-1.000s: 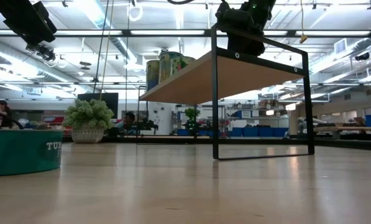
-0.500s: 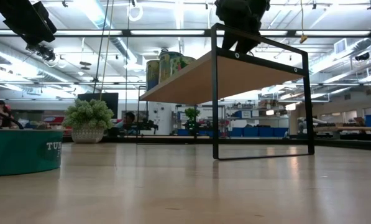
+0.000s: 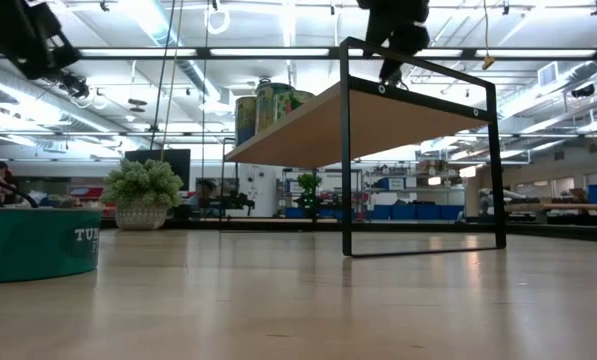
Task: Pick and place cans onto a shelf
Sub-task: Put the canned tuna on the shelf
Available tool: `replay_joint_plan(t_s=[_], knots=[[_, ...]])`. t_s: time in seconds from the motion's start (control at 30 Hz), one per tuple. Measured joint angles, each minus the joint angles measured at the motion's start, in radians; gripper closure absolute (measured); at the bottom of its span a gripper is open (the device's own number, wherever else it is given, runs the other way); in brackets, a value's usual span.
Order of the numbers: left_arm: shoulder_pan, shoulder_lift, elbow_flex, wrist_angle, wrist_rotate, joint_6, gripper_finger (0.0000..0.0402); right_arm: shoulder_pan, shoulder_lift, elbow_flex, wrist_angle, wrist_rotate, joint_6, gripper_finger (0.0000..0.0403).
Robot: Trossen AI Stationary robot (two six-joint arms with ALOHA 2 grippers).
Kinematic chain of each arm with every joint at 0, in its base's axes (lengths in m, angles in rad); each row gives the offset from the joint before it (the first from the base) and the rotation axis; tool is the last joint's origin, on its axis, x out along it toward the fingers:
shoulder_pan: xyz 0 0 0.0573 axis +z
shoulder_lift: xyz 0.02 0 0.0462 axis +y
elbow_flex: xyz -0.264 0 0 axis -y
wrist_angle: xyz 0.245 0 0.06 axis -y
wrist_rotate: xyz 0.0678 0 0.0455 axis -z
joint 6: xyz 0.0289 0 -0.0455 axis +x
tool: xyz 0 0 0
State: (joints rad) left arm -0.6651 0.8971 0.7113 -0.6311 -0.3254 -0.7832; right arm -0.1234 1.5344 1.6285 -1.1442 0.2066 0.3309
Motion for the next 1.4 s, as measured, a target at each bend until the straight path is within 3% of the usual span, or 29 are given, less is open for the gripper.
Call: replay_joint_plan(t_s=[0.13, 0.37, 0.53, 0.77, 0.93, 1.4], knots=[[-0.024, 0.042, -0.001, 0.013, 0.068, -0.019, 0.031, 0.046, 0.0, 0.055, -0.063, 0.002, 0.026, 0.0007], [-0.095, 0.181, -0.001, 0.066, 0.076, -0.017, 0.0285, 0.148, 0.0, 0.148, -0.161, 0.086, 0.111, 0.0008], [-0.114, 0.255, -0.001, 0.138, 0.084, -0.021, 0.0219, 0.223, 0.0, 0.183, -0.168, 0.128, 0.179, 0.0008], [-0.134, 0.304, -0.001, 0.145, 0.174, -0.043, 0.0105, 0.324, 0.0, 0.188, -0.181, 0.136, 0.275, 0.0008], [-0.164, 0.355, -0.001, 0.136, 0.175, -0.044, 0.0057, 0.397, 0.0, 0.188, -0.185, 0.149, 0.355, 0.0008], [-0.181, 0.533, 0.0, 0.196, 0.093, -0.044, 0.0049, 0.545, 0.0, 0.188, -0.214, 0.231, 0.466, 0.0008]])
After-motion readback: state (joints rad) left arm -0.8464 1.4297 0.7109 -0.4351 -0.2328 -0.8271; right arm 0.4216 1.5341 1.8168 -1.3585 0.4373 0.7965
